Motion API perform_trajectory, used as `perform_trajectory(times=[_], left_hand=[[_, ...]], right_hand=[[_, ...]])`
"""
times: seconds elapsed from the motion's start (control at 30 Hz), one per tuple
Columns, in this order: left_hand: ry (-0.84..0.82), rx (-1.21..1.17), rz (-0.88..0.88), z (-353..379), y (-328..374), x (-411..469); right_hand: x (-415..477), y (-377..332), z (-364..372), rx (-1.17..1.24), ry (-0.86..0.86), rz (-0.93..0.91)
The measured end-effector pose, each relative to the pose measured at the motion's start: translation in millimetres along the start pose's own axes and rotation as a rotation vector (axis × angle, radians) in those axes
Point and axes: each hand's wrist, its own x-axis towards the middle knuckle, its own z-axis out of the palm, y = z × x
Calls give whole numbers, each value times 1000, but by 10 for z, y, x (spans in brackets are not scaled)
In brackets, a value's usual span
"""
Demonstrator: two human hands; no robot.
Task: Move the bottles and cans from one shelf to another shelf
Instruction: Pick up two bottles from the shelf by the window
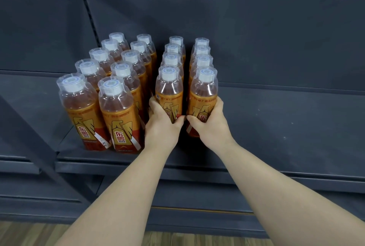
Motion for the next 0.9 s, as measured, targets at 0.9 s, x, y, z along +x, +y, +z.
perform_trajectory(times=[0.9], left_hand=[[-144, 207, 43, 637, 1133, -1521]], right_hand=[[-1074, 286, -1966, -675, -169, -8]])
